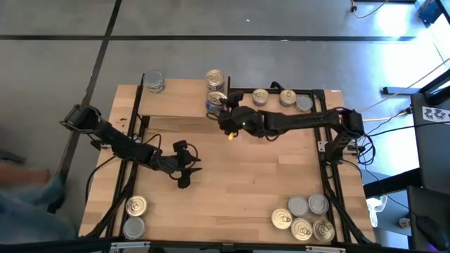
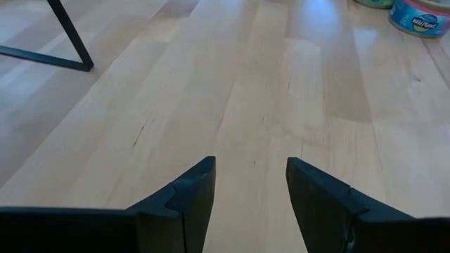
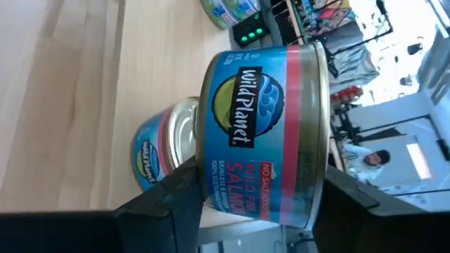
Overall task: Stack canned seafood by type on shelf
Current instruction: Stack the blue tuna can on top of the blue tuna can on the shelf
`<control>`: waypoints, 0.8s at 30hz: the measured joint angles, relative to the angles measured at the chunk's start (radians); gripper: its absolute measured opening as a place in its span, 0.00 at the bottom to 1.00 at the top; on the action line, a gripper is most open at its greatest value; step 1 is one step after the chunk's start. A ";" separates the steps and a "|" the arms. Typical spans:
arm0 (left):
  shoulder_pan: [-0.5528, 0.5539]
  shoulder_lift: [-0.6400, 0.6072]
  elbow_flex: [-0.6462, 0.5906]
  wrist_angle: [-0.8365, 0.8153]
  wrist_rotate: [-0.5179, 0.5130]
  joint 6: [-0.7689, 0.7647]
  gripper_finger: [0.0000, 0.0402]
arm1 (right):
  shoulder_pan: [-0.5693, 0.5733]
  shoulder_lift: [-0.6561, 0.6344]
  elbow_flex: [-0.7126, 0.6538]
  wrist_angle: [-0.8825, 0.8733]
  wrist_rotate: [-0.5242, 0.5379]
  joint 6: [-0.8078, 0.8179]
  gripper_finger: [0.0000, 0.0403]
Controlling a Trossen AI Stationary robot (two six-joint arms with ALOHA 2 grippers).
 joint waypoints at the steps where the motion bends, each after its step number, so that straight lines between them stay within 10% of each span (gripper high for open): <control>1: 0.000 0.000 0.000 0.000 0.000 0.000 0.43 | -0.008 0.000 0.000 -0.001 -0.026 0.007 0.49; 24: 0.000 -0.001 0.000 0.000 0.000 -0.002 0.43 | -0.077 0.054 0.002 -0.001 -0.073 0.056 0.49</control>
